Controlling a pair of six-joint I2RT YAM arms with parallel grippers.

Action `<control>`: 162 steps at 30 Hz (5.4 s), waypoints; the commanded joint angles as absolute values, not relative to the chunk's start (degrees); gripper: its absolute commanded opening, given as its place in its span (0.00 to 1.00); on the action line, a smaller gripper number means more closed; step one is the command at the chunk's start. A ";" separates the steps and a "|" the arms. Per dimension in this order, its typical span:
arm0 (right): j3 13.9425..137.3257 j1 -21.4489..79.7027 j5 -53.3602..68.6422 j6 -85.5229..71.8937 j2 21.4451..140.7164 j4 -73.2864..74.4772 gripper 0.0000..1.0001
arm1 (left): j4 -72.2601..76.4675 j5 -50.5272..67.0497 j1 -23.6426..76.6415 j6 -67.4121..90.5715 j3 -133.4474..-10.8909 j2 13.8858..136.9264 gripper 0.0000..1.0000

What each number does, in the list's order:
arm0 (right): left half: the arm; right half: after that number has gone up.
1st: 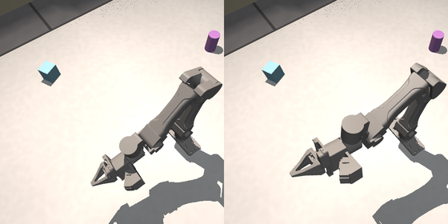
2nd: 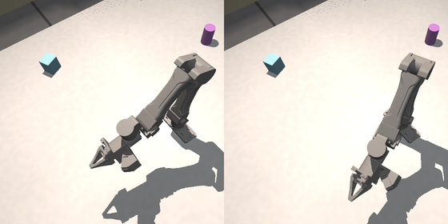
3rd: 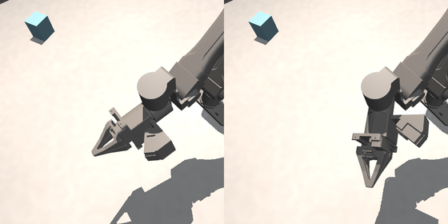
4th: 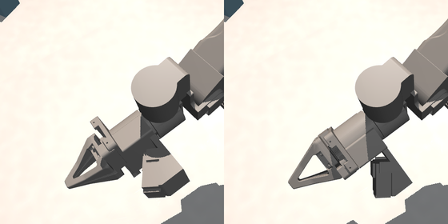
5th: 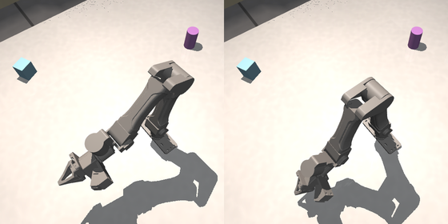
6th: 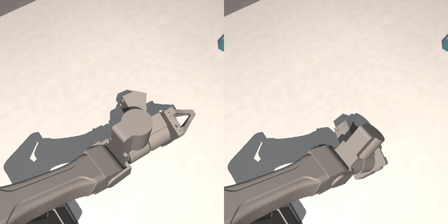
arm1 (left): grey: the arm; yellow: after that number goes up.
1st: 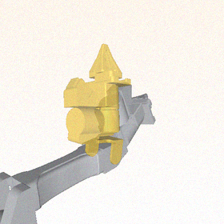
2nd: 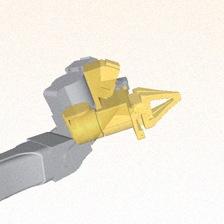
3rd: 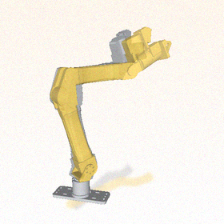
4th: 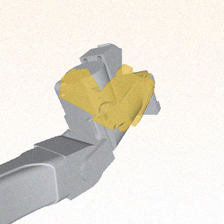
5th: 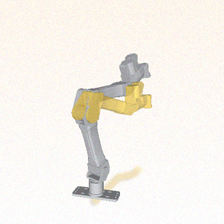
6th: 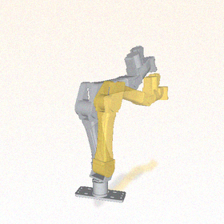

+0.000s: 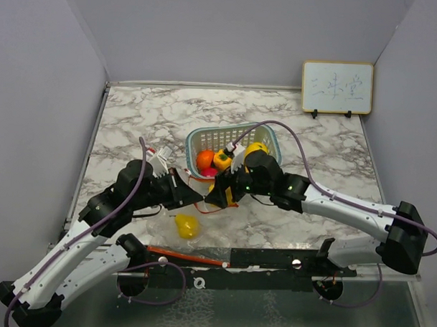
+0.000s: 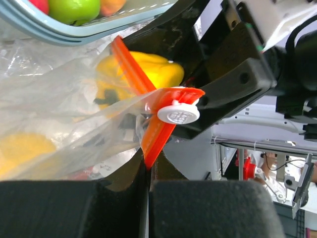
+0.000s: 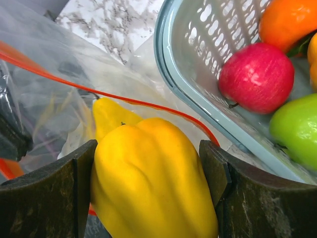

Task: Place the food in the zip-top bag and seal the zipper
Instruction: Place the fake vegetable in the zipper food storage bag, then pick up the fake fruit from the bin, then place the fake fruit in the zipper food storage bag.

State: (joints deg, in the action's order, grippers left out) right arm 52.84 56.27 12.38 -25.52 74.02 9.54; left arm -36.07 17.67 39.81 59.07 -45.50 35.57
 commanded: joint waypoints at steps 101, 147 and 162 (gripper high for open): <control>75.10 46.40 8.07 -17.63 75.10 27.75 0.41 | -16.23 20.03 39.81 65.55 -24.87 29.89 0.00; 48.25 63.04 -6.60 -31.25 73.98 1.84 0.39 | -21.87 11.41 39.81 77.02 -22.46 6.88 0.00; 53.01 70.93 -7.38 -30.77 76.67 2.59 1.00 | -19.68 11.47 39.81 78.49 -19.29 5.93 0.00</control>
